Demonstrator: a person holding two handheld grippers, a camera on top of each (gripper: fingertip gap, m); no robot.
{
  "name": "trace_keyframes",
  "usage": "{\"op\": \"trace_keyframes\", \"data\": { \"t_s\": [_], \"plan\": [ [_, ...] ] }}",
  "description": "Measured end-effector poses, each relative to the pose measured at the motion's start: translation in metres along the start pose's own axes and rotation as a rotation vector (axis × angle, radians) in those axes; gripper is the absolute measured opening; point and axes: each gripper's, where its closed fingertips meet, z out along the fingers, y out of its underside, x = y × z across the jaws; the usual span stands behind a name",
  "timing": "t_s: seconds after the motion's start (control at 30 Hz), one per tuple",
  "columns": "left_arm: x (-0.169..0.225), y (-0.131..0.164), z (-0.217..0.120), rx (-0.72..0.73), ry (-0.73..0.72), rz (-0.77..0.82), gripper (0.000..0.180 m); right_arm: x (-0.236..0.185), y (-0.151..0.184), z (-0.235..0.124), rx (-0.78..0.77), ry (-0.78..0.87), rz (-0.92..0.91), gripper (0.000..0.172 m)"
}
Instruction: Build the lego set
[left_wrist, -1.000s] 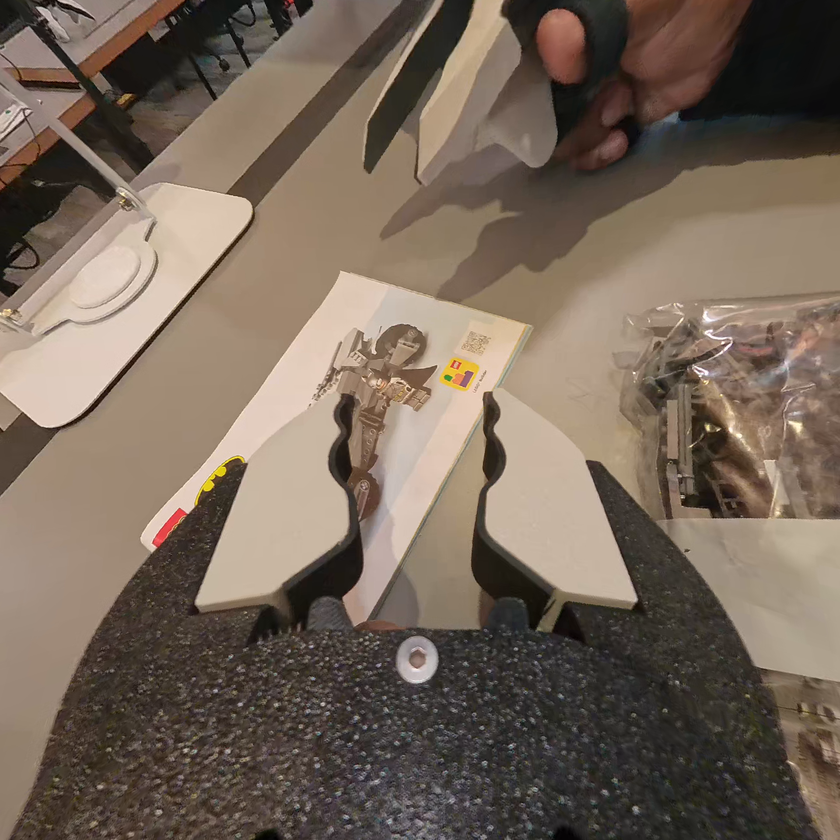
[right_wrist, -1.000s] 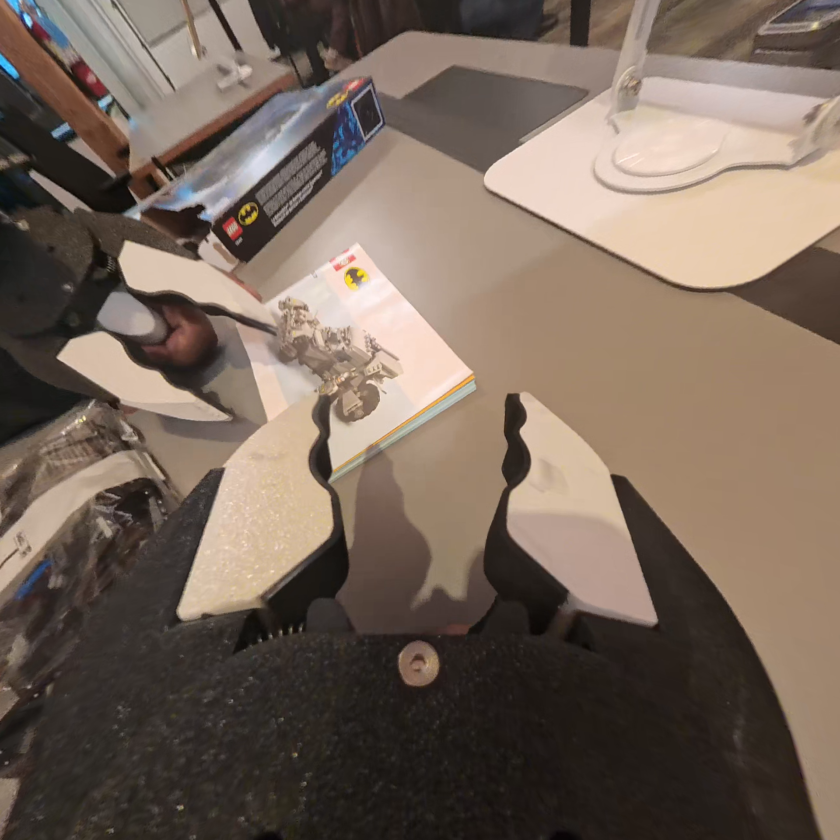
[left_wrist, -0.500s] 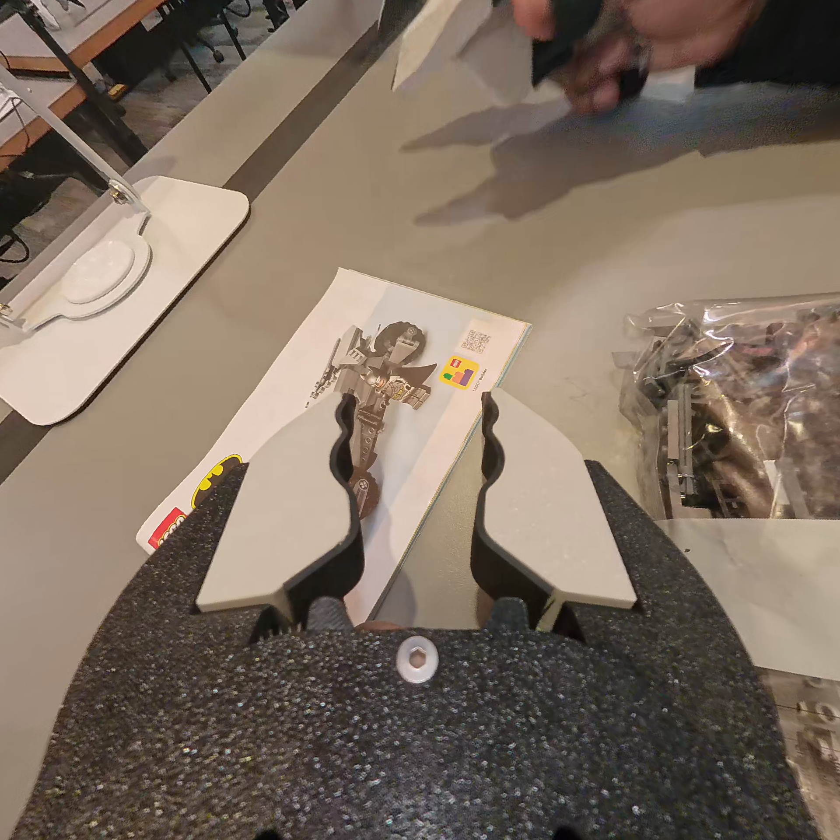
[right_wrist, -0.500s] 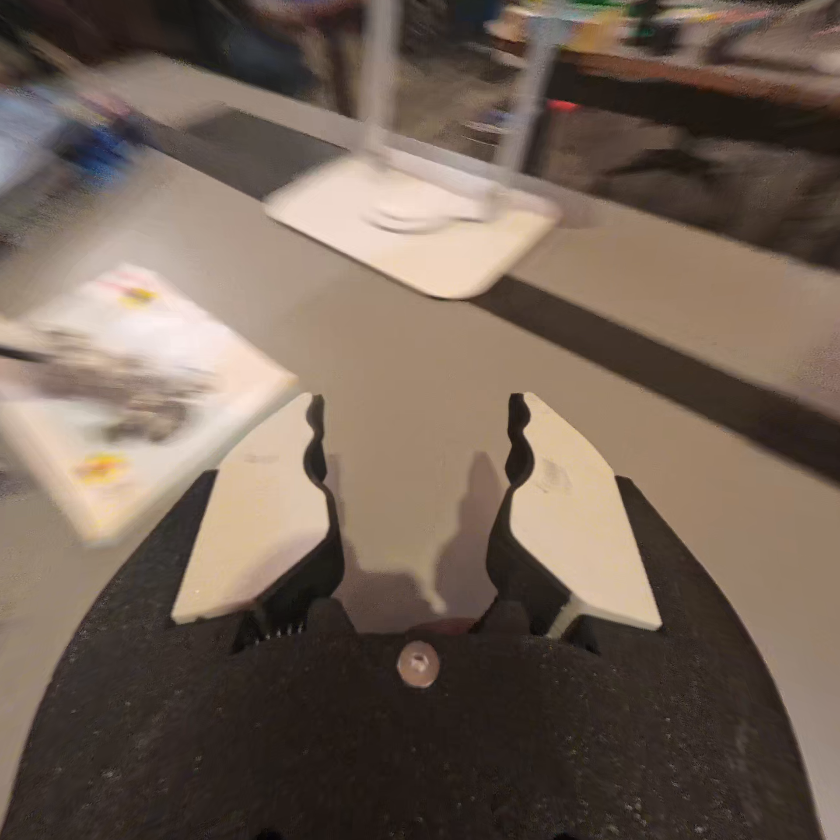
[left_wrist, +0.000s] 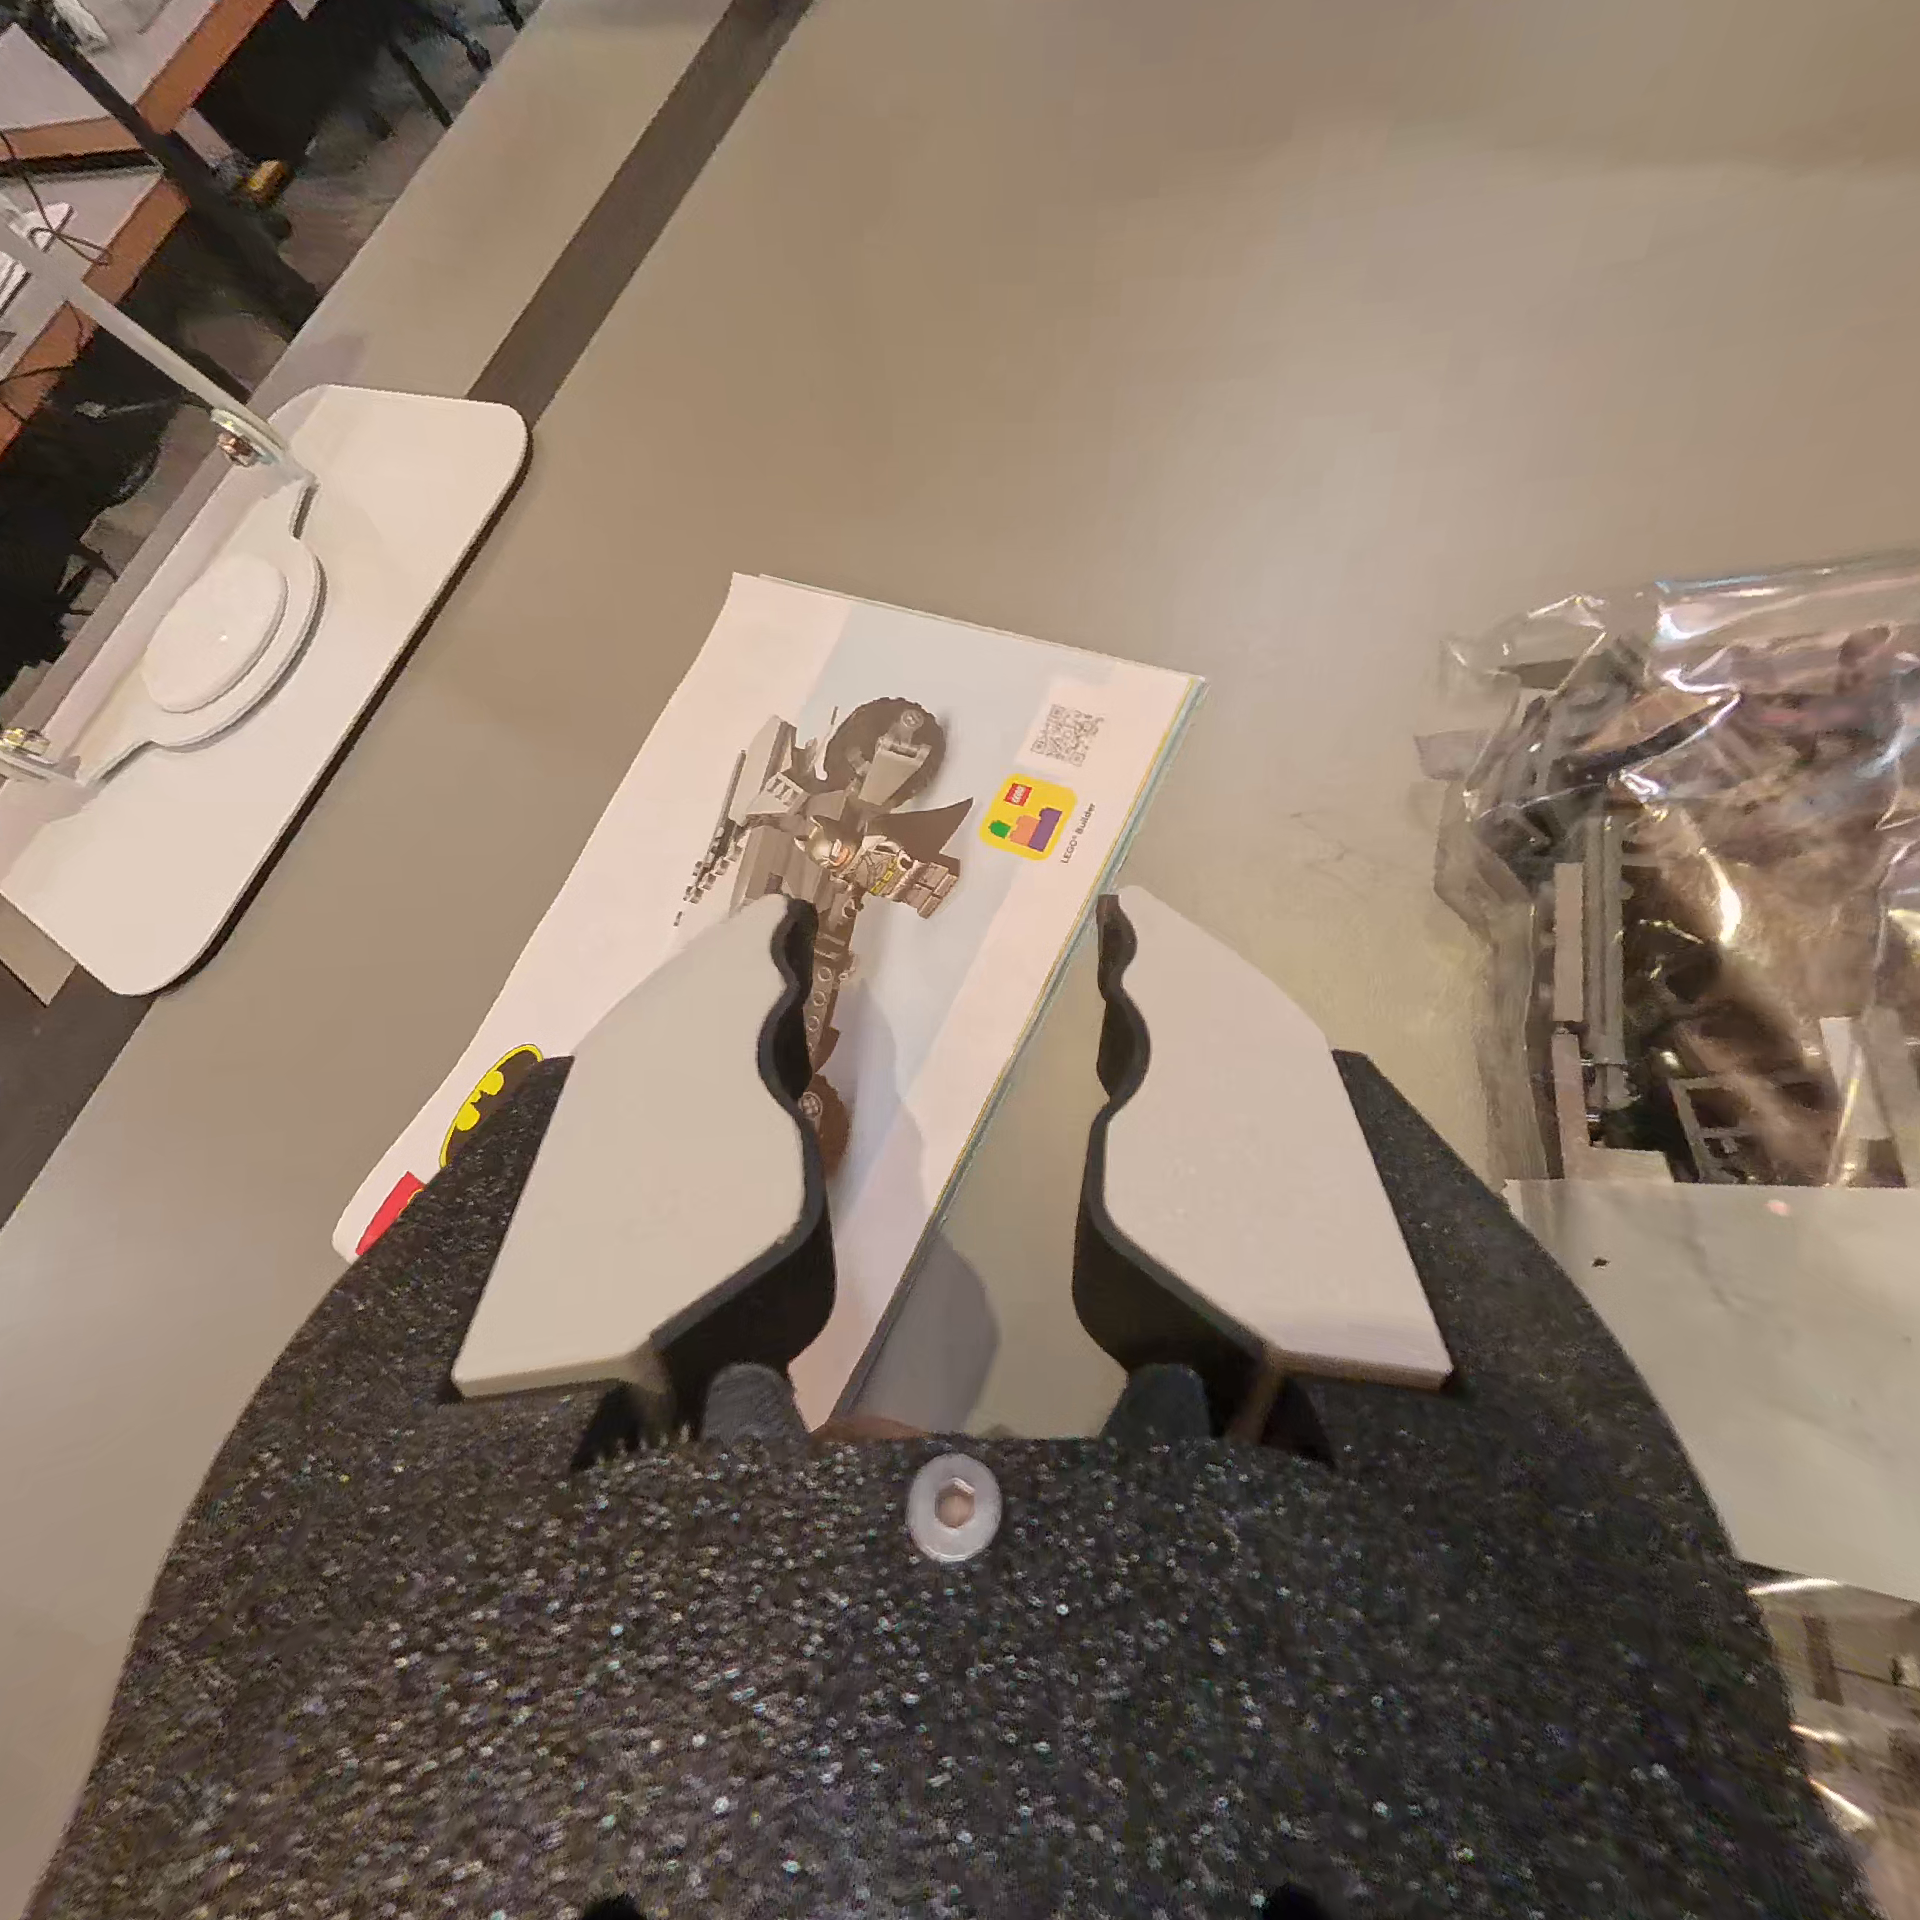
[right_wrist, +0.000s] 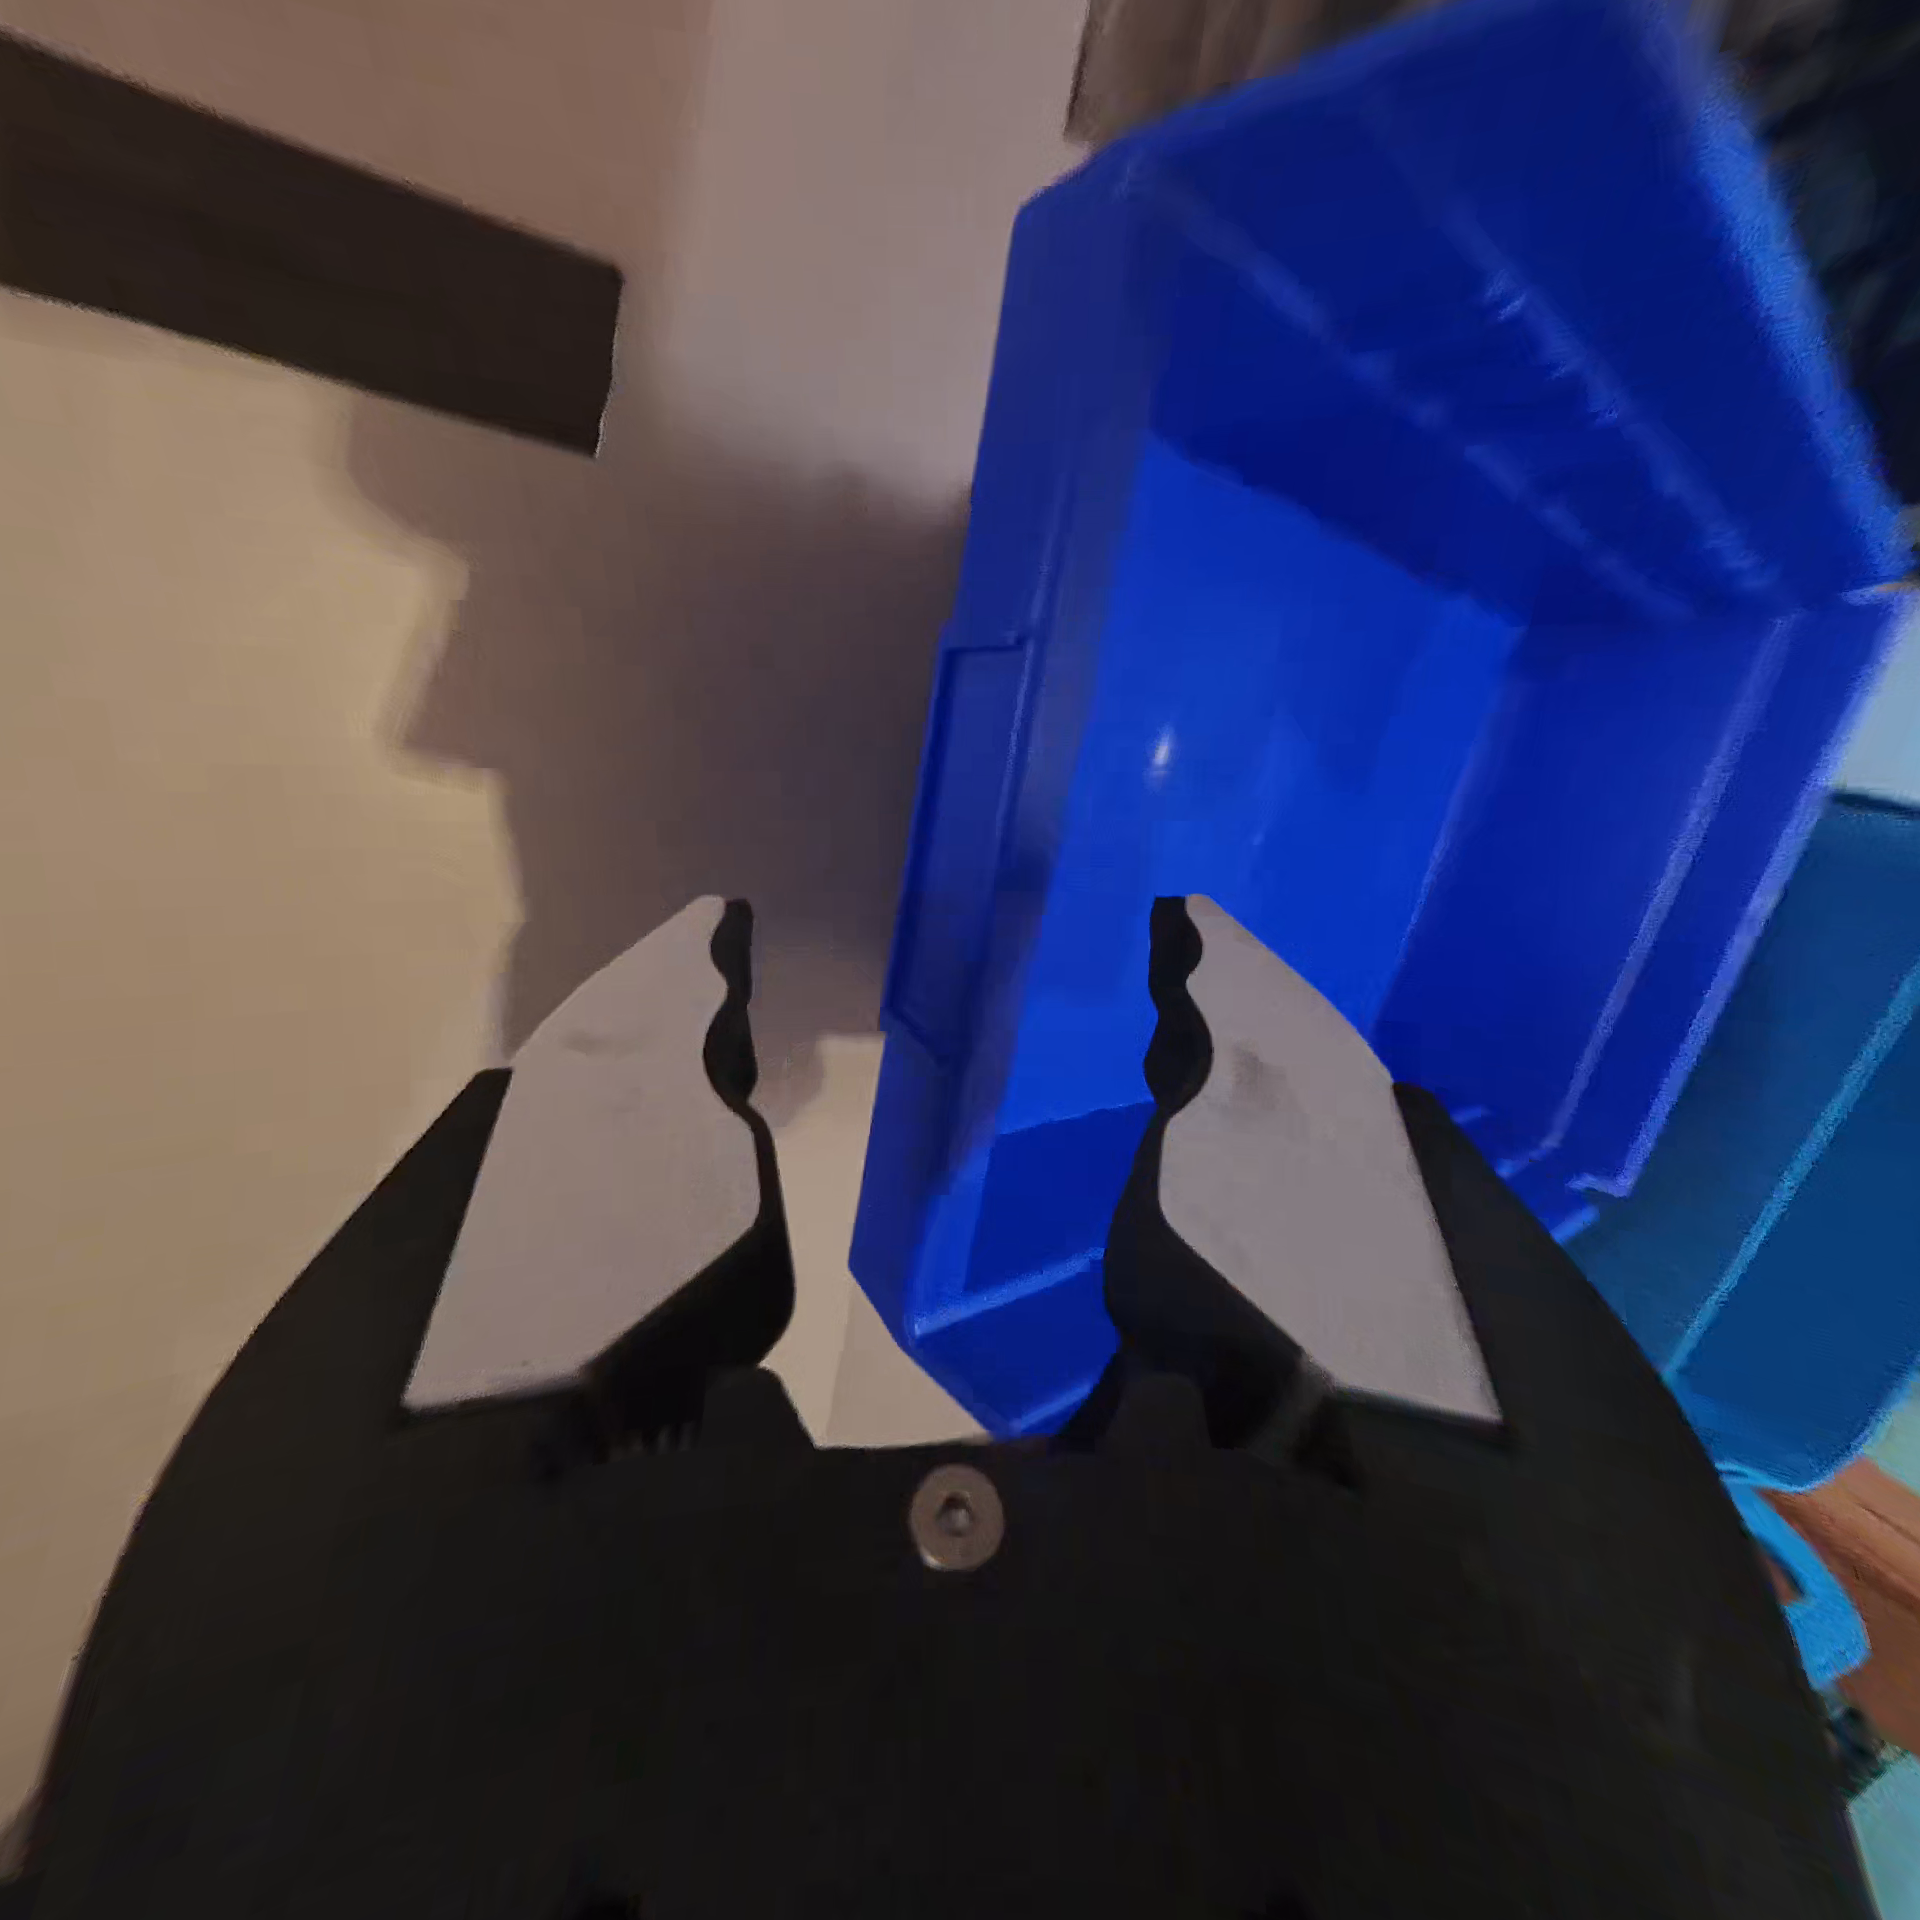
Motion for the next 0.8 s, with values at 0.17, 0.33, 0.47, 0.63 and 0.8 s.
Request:
{"op": "trace_keyframes", "data": {
  "t_s": [0.17,0.33,0.47,0.63,0.8],
  "plan": [
    [0.004,0.000,0.000,-0.005,-0.009,0.045,0.053,0.004,0.017,0.045,-0.140,0.083,0.024,0.045],
    [0.004,-0.001,0.000,0.003,-0.005,0.048,0.053,0.012,0.023,0.038,-0.068,0.135,0.054,0.037],
    [0.003,-0.002,-0.001,0.012,0.001,0.036,0.053,0.014,0.036,0.014,0.064,0.152,0.073,0.038],
    [0.003,-0.001,-0.001,0.008,0.001,0.031,0.052,0.006,0.046,-0.057,0.306,0.316,-0.035,0.037],
    [0.004,0.000,0.000,-0.006,-0.006,0.048,0.052,-0.067,0.074,-0.112,0.320,0.466,-0.422,0.037]
  ]
}}
